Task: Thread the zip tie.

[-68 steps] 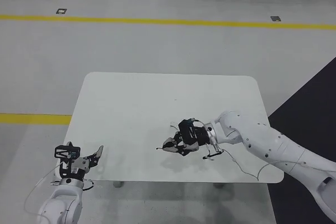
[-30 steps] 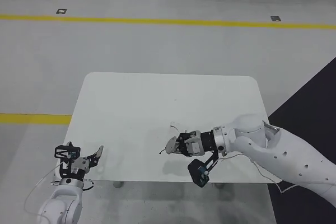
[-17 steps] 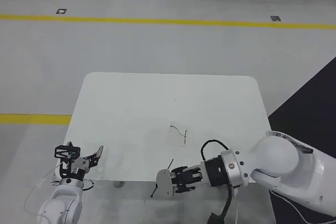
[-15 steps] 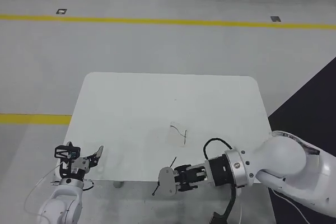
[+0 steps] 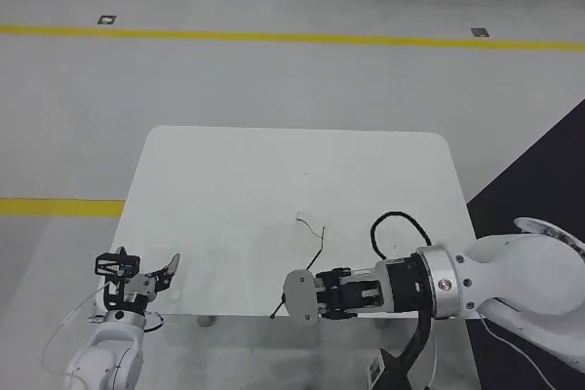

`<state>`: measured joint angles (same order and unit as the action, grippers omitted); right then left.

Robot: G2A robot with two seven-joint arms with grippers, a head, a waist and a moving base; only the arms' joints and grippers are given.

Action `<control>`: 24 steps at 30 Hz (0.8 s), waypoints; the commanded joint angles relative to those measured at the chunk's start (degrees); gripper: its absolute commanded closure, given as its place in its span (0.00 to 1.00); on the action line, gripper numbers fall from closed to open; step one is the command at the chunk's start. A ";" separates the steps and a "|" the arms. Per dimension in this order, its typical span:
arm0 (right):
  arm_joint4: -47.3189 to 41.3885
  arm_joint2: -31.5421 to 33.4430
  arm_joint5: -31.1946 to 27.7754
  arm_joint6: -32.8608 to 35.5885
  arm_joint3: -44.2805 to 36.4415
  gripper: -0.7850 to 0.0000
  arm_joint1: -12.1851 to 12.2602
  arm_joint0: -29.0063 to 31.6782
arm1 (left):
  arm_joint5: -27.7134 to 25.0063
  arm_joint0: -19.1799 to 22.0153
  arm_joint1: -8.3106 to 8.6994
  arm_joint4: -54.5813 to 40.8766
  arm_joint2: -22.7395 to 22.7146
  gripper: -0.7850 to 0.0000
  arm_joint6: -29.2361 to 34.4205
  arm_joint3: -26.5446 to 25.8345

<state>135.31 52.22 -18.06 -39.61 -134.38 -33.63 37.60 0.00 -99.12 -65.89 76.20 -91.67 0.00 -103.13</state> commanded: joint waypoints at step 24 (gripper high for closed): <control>-2.40 18.18 13.45 -6.01 0.14 1.00 2.14 7.27 | 0.00 0.00 0.00 0.00 0.00 0.00 0.00 0.00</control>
<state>134.08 70.47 -4.94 -46.21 -134.55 -31.41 44.56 0.00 -99.12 -65.89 76.20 -91.67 0.00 -103.13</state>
